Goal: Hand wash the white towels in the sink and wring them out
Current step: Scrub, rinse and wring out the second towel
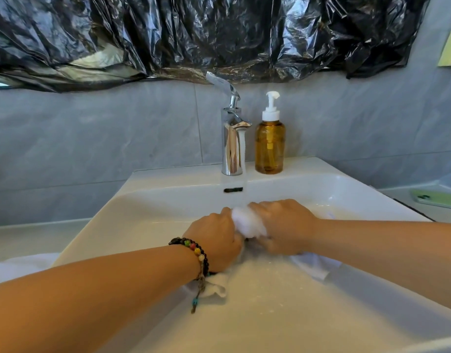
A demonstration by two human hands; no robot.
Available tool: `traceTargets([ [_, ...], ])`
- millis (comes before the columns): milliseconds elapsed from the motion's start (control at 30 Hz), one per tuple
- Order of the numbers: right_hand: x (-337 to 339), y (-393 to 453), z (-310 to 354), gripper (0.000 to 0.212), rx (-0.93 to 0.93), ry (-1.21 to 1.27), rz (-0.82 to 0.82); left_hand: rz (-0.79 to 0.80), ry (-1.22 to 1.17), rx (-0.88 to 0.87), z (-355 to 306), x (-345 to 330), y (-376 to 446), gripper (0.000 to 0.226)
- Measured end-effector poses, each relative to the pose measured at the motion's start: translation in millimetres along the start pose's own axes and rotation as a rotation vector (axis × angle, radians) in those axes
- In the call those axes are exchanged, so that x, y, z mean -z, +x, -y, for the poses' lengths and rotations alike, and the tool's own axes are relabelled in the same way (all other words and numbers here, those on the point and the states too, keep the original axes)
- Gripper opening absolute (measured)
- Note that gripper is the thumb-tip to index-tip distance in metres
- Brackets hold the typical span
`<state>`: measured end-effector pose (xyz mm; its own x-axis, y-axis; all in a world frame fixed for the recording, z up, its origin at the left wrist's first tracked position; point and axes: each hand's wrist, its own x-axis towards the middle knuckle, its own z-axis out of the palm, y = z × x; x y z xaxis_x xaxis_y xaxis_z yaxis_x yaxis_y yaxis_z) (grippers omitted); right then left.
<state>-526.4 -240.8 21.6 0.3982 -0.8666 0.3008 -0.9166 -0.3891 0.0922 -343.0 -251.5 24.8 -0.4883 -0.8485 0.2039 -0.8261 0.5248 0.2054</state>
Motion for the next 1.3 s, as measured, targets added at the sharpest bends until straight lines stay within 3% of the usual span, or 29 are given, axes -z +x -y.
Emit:
traceTargets([
  [100,15,12,9,0.03,-0.111,0.013,0.136,0.08,-0.029,0.081,-1,3,6,0.023],
  [233,50,24,-5,0.034,-0.366,0.649,0.586,0.418,-0.257,0.243,12,37,29,0.035],
  [300,62,18,-13,0.038,-0.524,0.859,0.703,0.503,-0.376,0.344,22,57,28,0.046],
  [333,65,13,-15,0.042,-0.557,0.836,0.643,0.496,-0.399,0.375,28,62,25,0.05],
  [400,65,5,-19,0.049,-0.536,0.461,0.32,0.383,-0.258,0.34,37,64,19,0.056],
  [467,64,-9,-12,0.057,-0.383,0.249,0.01,0.256,-0.138,0.203,34,61,6,0.057],
  [500,62,-18,-6,0.059,-0.276,0.256,-0.016,0.245,-0.17,0.118,29,58,-1,0.058],
  [567,50,-36,4,0.063,-0.093,0.207,0.108,0.314,-0.193,-0.04,18,47,-16,0.065],
  [633,28,-44,7,0.07,0.0,0.018,0.204,0.297,0.033,-0.176,9,29,-27,0.067],
  [733,7,-43,0,0.078,0.096,-0.134,0.069,0.116,0.264,-0.237,4,10,-34,0.061],
  [900,-10,-23,-12,0.067,0.215,-0.177,-0.174,0.055,0.309,-0.177,1,2,-23,0.041],
  [1033,-17,-6,-16,0.055,0.206,-0.212,-0.282,0.052,0.283,-0.164,1,4,-9,0.031],
  [1167,-9,12,-12,0.048,0.061,-0.091,-0.063,0.047,0.199,-0.052,1,4,5,0.02],
  [1300,2,11,-7,0.069,0.018,-0.08,0.008,0.054,0.148,-0.031,7,3,7,0.025],
])
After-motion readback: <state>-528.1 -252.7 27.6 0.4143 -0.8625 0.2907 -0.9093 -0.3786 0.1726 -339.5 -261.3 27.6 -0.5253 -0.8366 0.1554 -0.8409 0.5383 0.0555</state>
